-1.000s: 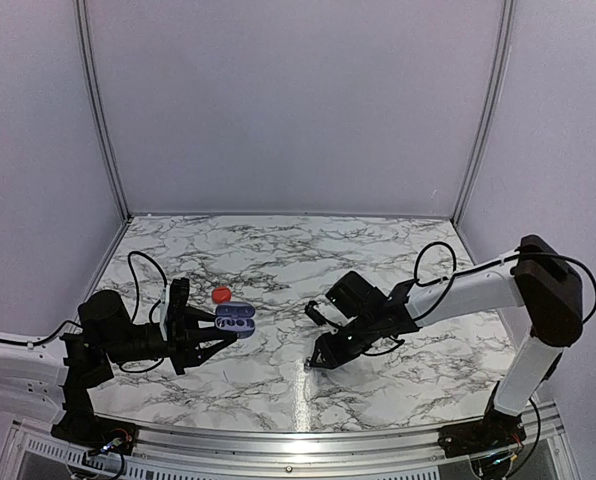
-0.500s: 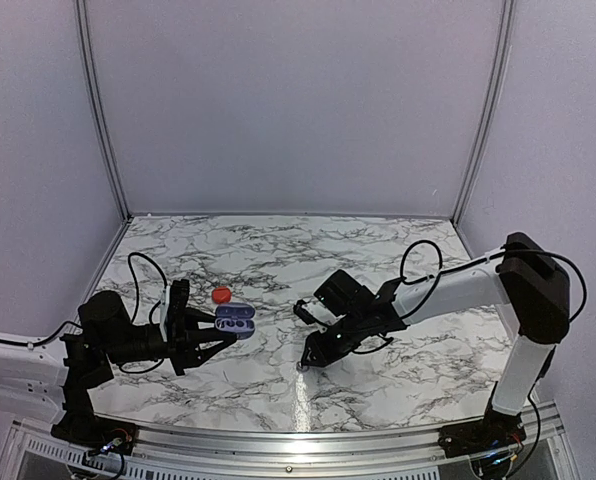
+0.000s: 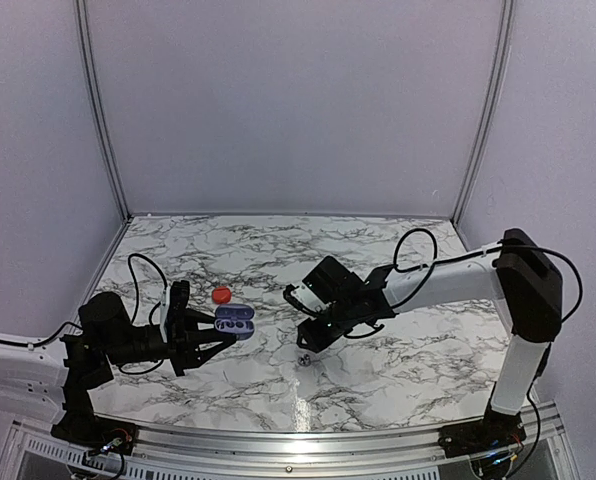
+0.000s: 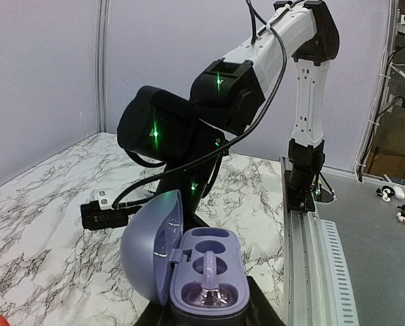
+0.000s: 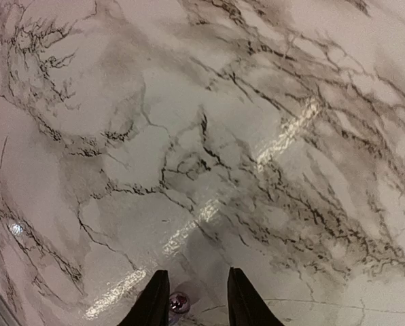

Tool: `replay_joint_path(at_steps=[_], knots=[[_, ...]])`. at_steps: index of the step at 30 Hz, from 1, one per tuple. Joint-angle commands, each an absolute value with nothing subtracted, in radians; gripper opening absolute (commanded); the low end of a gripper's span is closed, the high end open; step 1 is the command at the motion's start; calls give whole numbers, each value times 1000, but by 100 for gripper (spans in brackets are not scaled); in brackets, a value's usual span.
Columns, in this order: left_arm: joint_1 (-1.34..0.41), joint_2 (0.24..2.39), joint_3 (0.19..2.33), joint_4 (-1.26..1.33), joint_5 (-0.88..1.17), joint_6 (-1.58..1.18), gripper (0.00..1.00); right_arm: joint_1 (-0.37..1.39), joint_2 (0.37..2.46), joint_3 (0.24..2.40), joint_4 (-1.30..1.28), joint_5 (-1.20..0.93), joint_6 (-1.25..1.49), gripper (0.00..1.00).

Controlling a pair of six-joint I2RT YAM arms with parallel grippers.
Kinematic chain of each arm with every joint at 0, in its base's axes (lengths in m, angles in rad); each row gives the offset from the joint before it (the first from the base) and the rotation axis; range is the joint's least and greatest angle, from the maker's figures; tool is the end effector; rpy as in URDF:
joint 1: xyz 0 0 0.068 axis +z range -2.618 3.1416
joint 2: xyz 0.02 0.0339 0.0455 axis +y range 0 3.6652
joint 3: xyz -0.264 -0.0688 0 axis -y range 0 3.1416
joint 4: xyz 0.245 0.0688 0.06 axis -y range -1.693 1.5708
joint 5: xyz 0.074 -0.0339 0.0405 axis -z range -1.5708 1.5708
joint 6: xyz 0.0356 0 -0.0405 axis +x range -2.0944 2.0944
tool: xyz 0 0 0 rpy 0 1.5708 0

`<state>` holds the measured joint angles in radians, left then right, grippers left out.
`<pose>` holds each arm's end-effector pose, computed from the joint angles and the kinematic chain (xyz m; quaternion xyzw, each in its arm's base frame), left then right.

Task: Insert the wireless bluetooth earbuds into the charging case
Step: Move the right earbud to the center of the board.

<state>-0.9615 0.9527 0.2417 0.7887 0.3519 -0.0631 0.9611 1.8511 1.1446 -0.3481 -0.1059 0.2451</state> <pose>0.1038 -0.1701 0.2226 0.4061 0.5465 -0.4579 0.5717 0.2101 0.3074 0.1586 -0.3510 0.8996 0.1867 0.1809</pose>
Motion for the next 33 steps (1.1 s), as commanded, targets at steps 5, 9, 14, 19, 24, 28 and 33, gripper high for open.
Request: replay_joint_path(at_steps=[5,9,14,19,24,28,33], knots=[[-958,943,245,834,339,-52,0,967,1746,1165,-353,-40,226,35],[-957,949,245,837,339,-49,0,1009,1654,1041,-264,-99,345,50],[-957,958,250,841,347,-49,0,1086,1694,1047,-325,-14,405,71],[-957,947,245,842,344,-51,0,1121,1761,1085,-385,97,397,81],[-957,939,238,842,335,-55,0,1122,1811,1109,-435,195,392,79],[-957,943,241,842,333,-54,0,1116,1848,1112,-442,232,378,77],[-957,942,241,842,328,-52,0,1080,1843,1078,-432,246,364,73]])
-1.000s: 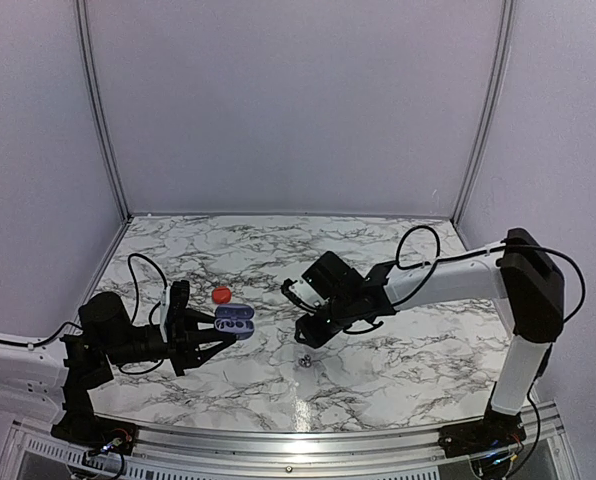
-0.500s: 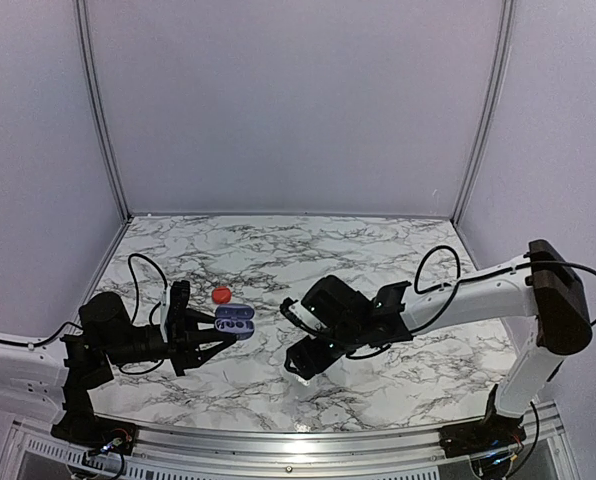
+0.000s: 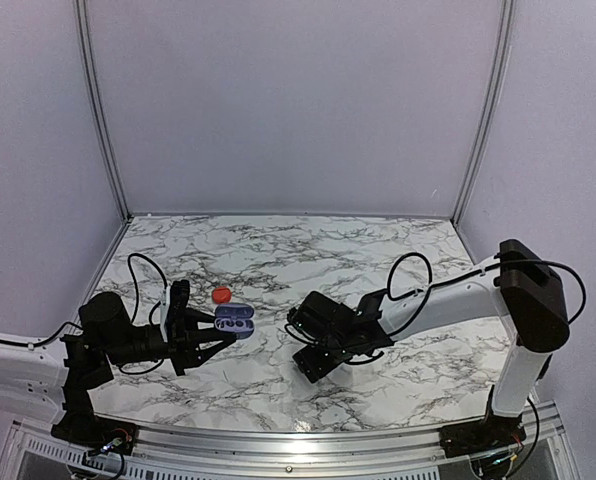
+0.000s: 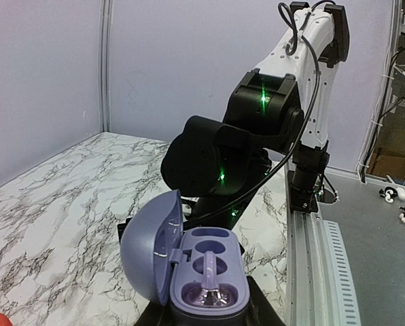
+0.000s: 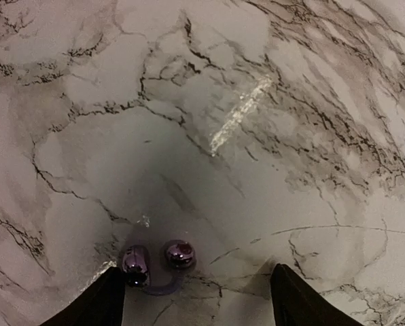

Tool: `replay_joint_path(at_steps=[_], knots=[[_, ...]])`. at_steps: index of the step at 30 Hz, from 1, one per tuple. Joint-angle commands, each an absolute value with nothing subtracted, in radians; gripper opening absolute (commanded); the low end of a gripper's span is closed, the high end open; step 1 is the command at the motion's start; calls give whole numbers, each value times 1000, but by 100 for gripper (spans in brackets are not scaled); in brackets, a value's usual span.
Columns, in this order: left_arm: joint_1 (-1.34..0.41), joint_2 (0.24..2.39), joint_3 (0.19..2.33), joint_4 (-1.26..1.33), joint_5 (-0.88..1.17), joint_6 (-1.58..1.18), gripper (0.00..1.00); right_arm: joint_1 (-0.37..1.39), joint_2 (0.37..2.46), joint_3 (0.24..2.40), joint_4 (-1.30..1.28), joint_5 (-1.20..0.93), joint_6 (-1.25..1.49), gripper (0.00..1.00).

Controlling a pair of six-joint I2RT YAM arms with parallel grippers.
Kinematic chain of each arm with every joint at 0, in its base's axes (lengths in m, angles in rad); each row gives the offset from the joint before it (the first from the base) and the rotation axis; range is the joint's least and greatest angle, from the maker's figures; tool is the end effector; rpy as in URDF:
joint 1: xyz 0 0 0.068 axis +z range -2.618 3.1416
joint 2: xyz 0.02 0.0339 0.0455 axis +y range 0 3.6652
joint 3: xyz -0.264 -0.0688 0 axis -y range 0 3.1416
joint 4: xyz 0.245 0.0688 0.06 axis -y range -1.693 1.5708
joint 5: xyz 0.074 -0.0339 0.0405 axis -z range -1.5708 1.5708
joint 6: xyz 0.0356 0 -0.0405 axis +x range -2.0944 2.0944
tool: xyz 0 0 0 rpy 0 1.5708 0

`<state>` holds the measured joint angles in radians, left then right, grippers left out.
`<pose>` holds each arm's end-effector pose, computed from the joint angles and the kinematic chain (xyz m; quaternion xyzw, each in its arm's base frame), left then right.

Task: Insert the wireless bluetooth earbuds into the charging case
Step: Move the right earbud to the center of the board.

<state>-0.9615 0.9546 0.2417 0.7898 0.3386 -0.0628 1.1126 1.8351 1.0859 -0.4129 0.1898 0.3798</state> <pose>0.1043 -0.1702 0.2224 0.4023 0.5495 -0.4542 0.5744 0.1620 0.3132 0.1454 -0.3313 0.9170 0.0690 0.2113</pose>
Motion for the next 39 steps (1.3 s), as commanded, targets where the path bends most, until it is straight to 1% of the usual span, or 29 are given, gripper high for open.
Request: replay_joint_path(at_steps=[1,8,13,19,24,28,32,34,36,39], knots=[[-957,942,239,842,327,-51,0,1068,1831,1068,-425,245,359,73],[-957,946,240,842,325,-49,0,986,1789,1034,-406,237,279,69],[-957,948,241,842,323,-48,0,950,1762,1015,-419,226,200,69],[-957,948,244,842,321,-43,0,924,1709,963,-451,208,172,69],[-957,951,248,842,321,-43,0,860,1677,923,-420,197,175,69],[-957,950,250,841,319,-42,0,829,1631,915,-387,106,195,67],[-956,957,254,839,319,-38,0,845,1572,908,-342,-46,297,63],[-956,965,258,841,321,-38,0,895,1551,906,-310,-46,359,65],[-956,973,262,841,324,-38,0,945,1561,930,-306,26,406,74],[-956,975,265,842,327,-37,0,988,1632,991,-349,143,447,79]])
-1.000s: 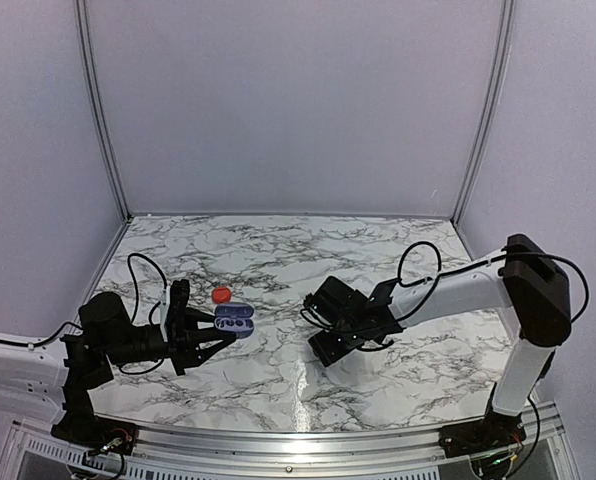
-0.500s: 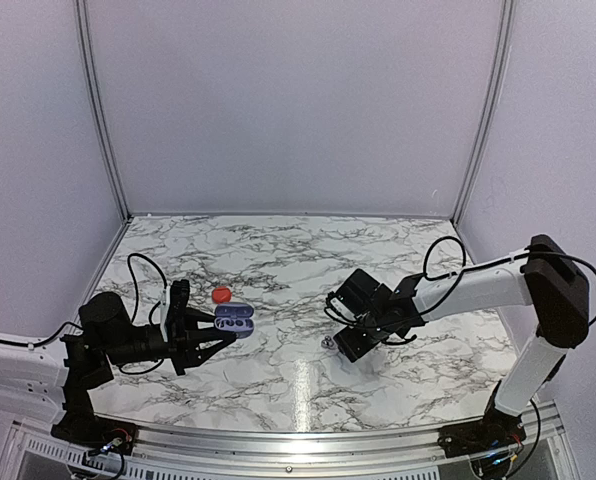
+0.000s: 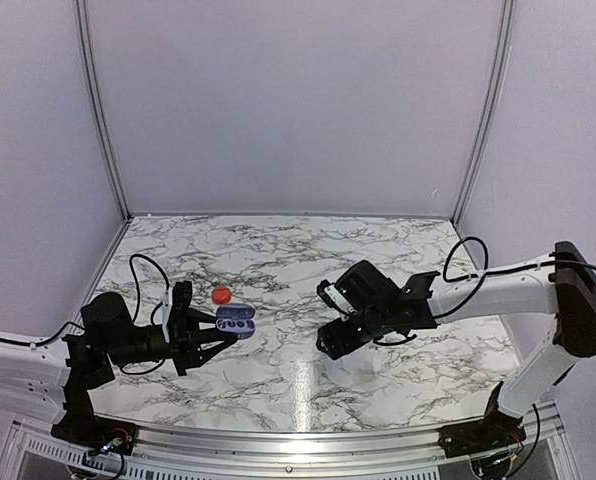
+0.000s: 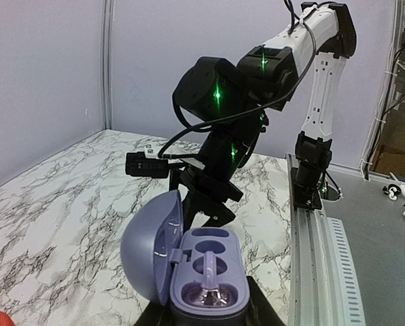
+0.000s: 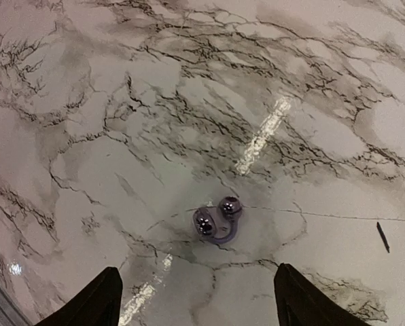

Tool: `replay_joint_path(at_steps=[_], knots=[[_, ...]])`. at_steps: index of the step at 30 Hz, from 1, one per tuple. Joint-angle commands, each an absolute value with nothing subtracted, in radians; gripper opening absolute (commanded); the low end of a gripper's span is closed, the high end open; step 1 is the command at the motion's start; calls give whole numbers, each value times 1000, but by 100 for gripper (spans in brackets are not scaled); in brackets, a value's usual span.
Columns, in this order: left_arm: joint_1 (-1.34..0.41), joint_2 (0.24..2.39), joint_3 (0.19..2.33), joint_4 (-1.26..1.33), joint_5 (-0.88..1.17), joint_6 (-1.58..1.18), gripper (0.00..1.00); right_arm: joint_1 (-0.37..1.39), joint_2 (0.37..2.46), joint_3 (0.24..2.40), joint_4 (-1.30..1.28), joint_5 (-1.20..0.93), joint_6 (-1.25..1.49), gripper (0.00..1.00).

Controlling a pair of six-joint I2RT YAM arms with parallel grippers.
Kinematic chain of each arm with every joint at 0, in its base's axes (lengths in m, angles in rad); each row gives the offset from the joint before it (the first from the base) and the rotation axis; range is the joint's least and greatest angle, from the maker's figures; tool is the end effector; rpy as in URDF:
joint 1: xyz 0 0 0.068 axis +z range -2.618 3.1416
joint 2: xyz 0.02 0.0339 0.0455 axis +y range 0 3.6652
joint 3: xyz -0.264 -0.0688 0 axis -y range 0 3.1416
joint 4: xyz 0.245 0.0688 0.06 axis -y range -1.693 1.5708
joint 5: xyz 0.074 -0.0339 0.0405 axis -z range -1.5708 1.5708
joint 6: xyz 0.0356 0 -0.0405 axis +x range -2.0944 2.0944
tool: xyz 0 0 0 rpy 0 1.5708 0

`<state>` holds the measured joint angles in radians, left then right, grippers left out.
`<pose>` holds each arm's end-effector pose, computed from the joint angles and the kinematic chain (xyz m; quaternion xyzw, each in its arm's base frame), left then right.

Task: Insert the wireless bluetooth earbuds into the charging case
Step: Move the right earbud to the center of the board.

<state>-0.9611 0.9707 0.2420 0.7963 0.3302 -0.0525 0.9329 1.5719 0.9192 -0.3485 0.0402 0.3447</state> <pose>0.1057 -0.1715 0.2203 0.4035 0.5525 -0.4479 0.5756 0.1860 0.2486 0.1841 -0.2727 0.9200 0.1520 0.2370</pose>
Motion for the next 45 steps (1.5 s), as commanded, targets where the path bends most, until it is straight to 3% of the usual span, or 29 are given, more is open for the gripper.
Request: replay_joint_path(at_steps=[1,11,25,32,45], knots=[[-956,972,265,842,327,-37,0,995,1668,1014,-369,187,456,80],[-956,954,253,842,321,-43,0,1003,1812,1107,-415,436,565,82],[-956,952,247,842,316,-40,0,1002,1797,1018,-406,413,593,80],[-956,961,250,844,319,-37,0,995,1714,936,-396,385,568,74],[-956,953,245,845,319,-46,0,827,1510,842,-155,-145,298,68]])
